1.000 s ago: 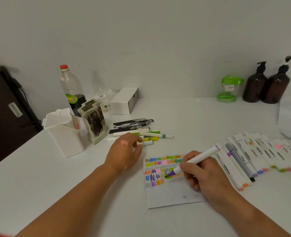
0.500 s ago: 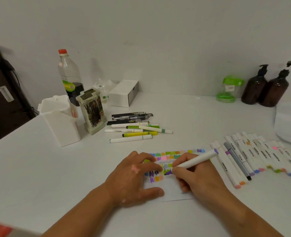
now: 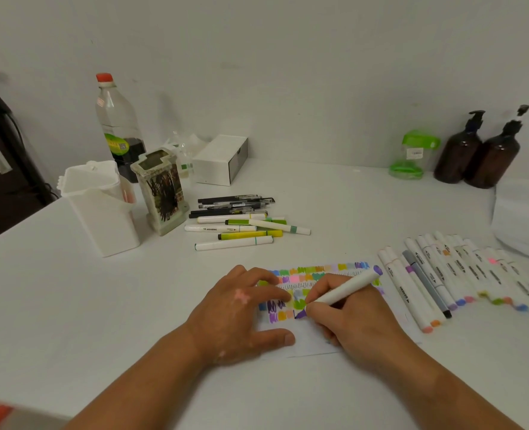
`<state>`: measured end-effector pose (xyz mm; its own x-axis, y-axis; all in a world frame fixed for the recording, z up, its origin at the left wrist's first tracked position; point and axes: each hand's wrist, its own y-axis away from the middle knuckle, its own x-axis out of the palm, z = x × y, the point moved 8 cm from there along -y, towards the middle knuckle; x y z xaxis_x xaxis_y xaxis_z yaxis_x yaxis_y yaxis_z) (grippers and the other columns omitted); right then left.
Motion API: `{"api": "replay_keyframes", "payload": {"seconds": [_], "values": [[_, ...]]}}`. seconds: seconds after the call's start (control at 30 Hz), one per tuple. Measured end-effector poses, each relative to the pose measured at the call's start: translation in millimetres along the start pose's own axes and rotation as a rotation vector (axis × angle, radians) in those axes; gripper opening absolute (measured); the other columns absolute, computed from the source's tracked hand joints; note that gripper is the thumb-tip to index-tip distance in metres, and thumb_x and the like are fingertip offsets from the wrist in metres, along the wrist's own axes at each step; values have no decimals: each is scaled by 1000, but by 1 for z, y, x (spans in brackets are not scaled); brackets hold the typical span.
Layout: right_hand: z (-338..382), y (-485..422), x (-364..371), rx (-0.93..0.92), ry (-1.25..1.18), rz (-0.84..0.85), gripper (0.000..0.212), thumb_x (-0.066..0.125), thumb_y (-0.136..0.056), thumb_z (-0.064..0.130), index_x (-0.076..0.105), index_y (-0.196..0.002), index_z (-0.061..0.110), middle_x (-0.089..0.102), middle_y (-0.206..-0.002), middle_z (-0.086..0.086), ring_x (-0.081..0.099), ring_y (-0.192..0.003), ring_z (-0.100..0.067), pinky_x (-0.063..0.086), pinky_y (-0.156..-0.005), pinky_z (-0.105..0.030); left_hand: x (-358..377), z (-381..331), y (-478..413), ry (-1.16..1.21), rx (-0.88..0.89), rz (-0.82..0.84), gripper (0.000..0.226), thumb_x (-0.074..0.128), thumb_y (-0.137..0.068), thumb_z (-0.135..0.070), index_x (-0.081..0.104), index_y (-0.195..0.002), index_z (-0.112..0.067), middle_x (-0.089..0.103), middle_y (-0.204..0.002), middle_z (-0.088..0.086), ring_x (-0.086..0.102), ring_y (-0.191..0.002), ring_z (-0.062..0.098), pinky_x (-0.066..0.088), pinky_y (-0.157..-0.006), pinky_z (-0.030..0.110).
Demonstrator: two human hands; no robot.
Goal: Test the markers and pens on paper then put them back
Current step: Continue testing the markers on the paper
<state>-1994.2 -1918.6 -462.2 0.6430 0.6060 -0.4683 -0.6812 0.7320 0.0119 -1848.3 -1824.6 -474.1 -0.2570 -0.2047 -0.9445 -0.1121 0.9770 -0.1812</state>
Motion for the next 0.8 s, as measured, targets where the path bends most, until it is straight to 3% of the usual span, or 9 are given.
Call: {"api": "replay_keyframes", "payload": {"seconds": [0.6, 0.8], "values": [[0, -2, -5, -20, 34, -67, 14, 73, -88, 19, 68, -79, 28, 66, -58, 2, 63, -49, -11, 53, -51, -25, 0, 1, 0, 6, -3, 1, 75, 42, -71, -92, 52, -132, -50, 40, -139, -27, 37, -111, -1, 41, -89, 17], [-1, -2, -8, -43, -27, -106, 16, 73, -86, 13, 68, -75, 24, 63, -54, 3, 57, -44, -8, 45, -45, -20, -2, -1, 1, 16, -14, 4, 75, 46, -74, -89, 47, -136, -47, 41, -138, -28, 39, -112, -3, 42, -90, 15]]}}
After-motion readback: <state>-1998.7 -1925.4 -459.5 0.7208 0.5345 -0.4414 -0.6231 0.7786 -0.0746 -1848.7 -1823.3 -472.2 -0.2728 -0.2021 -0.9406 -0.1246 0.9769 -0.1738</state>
